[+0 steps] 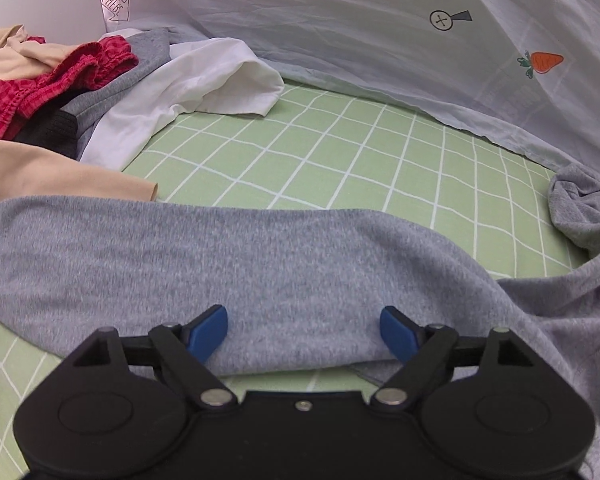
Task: Fold clothes
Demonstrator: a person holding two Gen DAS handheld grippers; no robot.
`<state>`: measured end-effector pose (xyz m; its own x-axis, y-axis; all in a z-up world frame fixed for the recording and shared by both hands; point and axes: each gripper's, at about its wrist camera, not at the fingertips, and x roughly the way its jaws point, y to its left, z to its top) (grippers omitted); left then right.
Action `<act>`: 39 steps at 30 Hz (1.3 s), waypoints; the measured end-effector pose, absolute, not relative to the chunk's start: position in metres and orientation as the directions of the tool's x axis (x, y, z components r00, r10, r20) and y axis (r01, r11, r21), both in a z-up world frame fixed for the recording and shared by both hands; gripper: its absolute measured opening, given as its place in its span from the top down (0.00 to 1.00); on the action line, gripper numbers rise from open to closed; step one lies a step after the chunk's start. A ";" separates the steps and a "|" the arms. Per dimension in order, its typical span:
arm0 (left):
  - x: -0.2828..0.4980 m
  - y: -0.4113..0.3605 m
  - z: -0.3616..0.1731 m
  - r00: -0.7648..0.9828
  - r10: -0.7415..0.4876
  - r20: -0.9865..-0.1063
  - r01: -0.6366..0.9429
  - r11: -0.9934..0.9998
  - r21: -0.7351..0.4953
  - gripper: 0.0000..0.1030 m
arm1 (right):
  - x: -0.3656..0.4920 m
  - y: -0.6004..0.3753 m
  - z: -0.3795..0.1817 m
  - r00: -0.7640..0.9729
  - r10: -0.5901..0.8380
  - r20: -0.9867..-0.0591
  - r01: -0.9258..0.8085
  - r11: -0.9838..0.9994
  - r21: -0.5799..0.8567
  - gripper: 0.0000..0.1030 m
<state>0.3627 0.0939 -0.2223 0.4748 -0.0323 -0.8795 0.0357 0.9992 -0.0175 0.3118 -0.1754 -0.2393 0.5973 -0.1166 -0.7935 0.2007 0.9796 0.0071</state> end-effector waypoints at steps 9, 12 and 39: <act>0.348 0.096 -0.227 0.479 0.028 -0.878 0.032 0.998 0.049 0.20 | 0.294 -0.163 -0.248 0.568 -0.084 -0.819 0.163 0.987 0.012 0.06; 0.337 0.103 -0.230 0.454 0.043 -0.890 0.021 0.998 0.059 0.19 | 0.288 -0.159 -0.251 0.557 -0.074 -0.827 0.151 0.988 0.014 0.05; 0.335 0.114 -0.231 0.517 0.034 -0.855 -0.007 0.999 0.035 0.17 | 0.219 -0.131 -0.247 0.544 -0.052 -0.838 0.079 0.997 -0.010 0.05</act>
